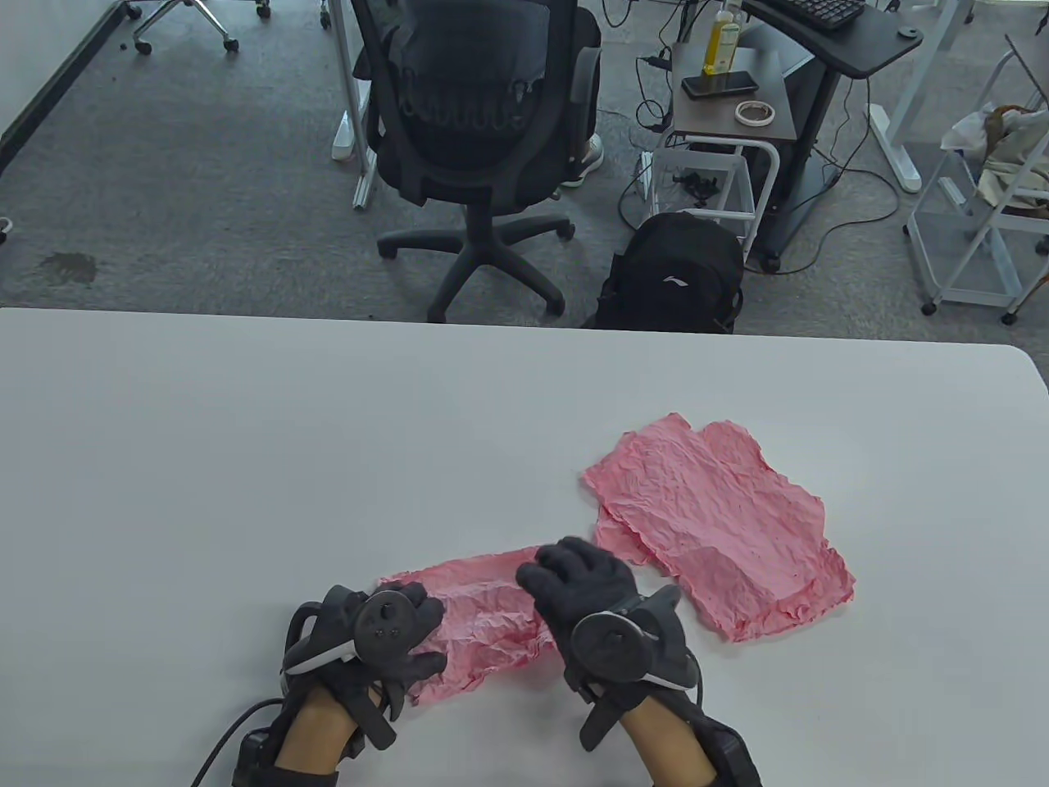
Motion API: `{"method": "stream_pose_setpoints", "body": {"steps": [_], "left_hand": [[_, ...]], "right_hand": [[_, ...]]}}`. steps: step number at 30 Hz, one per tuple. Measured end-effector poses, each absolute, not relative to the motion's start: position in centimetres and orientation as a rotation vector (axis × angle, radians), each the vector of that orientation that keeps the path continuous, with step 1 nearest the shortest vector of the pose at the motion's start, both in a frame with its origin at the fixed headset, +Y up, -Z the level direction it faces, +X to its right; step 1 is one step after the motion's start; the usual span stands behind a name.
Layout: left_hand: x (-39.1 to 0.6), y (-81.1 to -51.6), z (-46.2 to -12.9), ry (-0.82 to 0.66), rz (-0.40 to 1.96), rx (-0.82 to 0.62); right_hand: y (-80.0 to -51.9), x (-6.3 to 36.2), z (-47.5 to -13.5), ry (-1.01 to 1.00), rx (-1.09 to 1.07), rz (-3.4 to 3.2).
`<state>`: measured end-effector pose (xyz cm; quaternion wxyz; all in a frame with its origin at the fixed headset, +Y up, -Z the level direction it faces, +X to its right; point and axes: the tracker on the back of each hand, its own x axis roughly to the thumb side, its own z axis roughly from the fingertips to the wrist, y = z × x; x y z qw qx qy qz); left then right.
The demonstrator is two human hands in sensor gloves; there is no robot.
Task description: Flatten crumpled papers and stack
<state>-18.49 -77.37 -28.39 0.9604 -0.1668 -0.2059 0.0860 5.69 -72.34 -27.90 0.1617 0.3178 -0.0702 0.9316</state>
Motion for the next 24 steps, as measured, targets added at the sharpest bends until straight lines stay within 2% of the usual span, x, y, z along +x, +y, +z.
{"method": "stream_pose_setpoints", "body": {"steps": [1,3,6,9,12,15,17,24], "left_hand": [[-18.6,-77.4,-28.5,-0.414,0.199,-0.334],[-19.0,-77.4,-28.6,-0.380,0.244,-0.308],[-19.6,-77.5,-28.6,-0.349,0.260,-0.327],[-19.8,-77.6,-28.8,-0.352,0.268,-0.331],[-19.5,-77.7,-28.7,-0.359,0.232,-0.388],[-19.3,-78.0,-28.7,-0.358,0.087,-0.516],[-19.2,-78.1,-28.4,-0.350,0.084,-0.518],[-19.8,-78.4,-28.4,-0.337,0.154,-0.577]], "right_hand": [[-73.2,5.2,-27.9,-0.087,0.892,2.731],[-74.4,4.9,-28.7,0.019,0.891,2.828],[-75.9,5.7,-29.6,0.258,0.750,2.821],[-76.3,6.2,-30.2,0.207,0.709,2.821],[-76.3,5.9,-30.4,0.281,0.672,2.865],[-76.5,6.1,-30.2,0.441,0.605,2.989],[-76.5,6.8,-30.4,0.462,0.554,2.947],[-77.4,10.1,-31.4,0.746,0.336,2.844]]}}
